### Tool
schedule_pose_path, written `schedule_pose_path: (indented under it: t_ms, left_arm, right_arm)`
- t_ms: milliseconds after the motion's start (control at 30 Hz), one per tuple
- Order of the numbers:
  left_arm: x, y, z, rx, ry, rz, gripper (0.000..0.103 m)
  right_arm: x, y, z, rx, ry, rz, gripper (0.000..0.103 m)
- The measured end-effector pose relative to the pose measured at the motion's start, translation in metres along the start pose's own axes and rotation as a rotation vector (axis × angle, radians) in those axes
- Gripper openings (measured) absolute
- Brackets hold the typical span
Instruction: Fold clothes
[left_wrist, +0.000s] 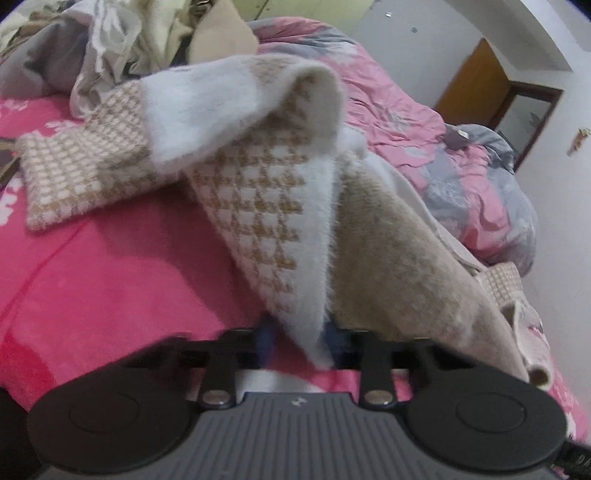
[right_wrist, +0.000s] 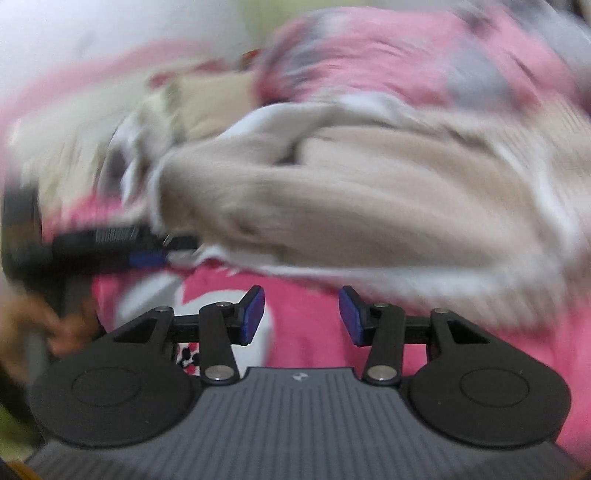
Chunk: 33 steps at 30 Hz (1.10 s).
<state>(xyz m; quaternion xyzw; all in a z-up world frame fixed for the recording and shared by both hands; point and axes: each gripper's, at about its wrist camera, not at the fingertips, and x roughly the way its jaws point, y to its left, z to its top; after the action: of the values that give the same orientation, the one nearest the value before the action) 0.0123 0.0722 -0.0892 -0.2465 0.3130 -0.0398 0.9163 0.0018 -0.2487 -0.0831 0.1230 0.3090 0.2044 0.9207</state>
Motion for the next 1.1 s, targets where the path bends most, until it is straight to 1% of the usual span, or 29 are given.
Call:
schedule_pose_path:
  t_ms: [67, 167, 267, 367, 433, 500, 567, 667, 700, 733, 800, 867, 967, 1033, 1067, 1100]
  left_arm:
    - [-0.007, 0.002, 0.0, -0.019, -0.014, -0.015, 0.006]
    - [-0.032, 0.0, -0.001, -0.01, -0.056, -0.051, 0.006]
    - [-0.069, -0.002, 0.0, 0.009, -0.106, -0.124, 0.005]
    - [-0.103, 0.002, 0.001, -0.006, -0.139, -0.208, 0.005]
    - [-0.12, 0.006, 0.0, -0.027, -0.146, -0.249, 0.005]
    - [-0.13, 0.005, -0.001, -0.031, -0.154, -0.267, 0.005]
    - [-0.138, 0.004, -0.008, -0.026, -0.152, -0.27, 0.005]
    - [-0.145, 0.006, -0.018, -0.03, -0.135, -0.269, 0.005]
    - [-0.145, 0.007, -0.021, -0.037, -0.124, -0.267, 0.005]
    - [-0.146, 0.009, -0.025, -0.042, -0.111, -0.261, 0.005]
    - [-0.145, 0.013, -0.033, -0.051, -0.083, -0.242, 0.005]
    - [-0.142, 0.013, -0.039, -0.057, -0.054, -0.229, 0.005]
    - [-0.14, 0.005, -0.044, -0.047, -0.022, -0.247, 0.005]
    - [-0.139, -0.002, -0.048, -0.026, -0.007, -0.254, 0.005]
    - [-0.14, -0.007, -0.048, -0.003, -0.004, -0.25, 0.005]
    - [-0.14, -0.01, -0.049, 0.015, 0.002, -0.245, 0.005]
  right_arm:
    - [-0.015, -0.027, -0.006, 0.166, -0.016, -0.002, 0.044]
    - [-0.03, -0.055, -0.012, 0.343, -0.048, 0.004, 0.044]
    - [-0.036, -0.07, -0.016, 0.464, -0.051, 0.007, 0.046]
    - [-0.035, -0.073, -0.02, 0.521, -0.039, 0.023, 0.049]
    - [-0.033, -0.075, -0.025, 0.579, -0.044, 0.072, 0.052]
    - [-0.032, -0.082, -0.031, 0.664, -0.052, 0.126, 0.054]
    - [-0.032, -0.09, -0.037, 0.76, -0.065, 0.184, 0.055]
    - [-0.032, -0.106, -0.046, 0.905, -0.121, 0.28, 0.057]
    - [-0.031, -0.111, -0.048, 0.936, -0.142, 0.296, 0.057]
    - [-0.03, -0.116, -0.049, 0.95, -0.155, 0.295, 0.057]
    - [-0.027, -0.125, -0.049, 0.978, -0.182, 0.294, 0.054]
    - [-0.029, -0.13, -0.045, 0.968, -0.219, 0.286, 0.009]
    - [-0.06, -0.126, -0.031, 0.869, -0.311, 0.264, 0.008]
    - [-0.095, -0.111, -0.021, 0.734, -0.369, 0.219, 0.008]
    - [-0.105, -0.108, -0.022, 0.697, -0.378, 0.199, 0.008]
    - [-0.104, -0.111, -0.029, 0.701, -0.36, 0.184, 0.008]
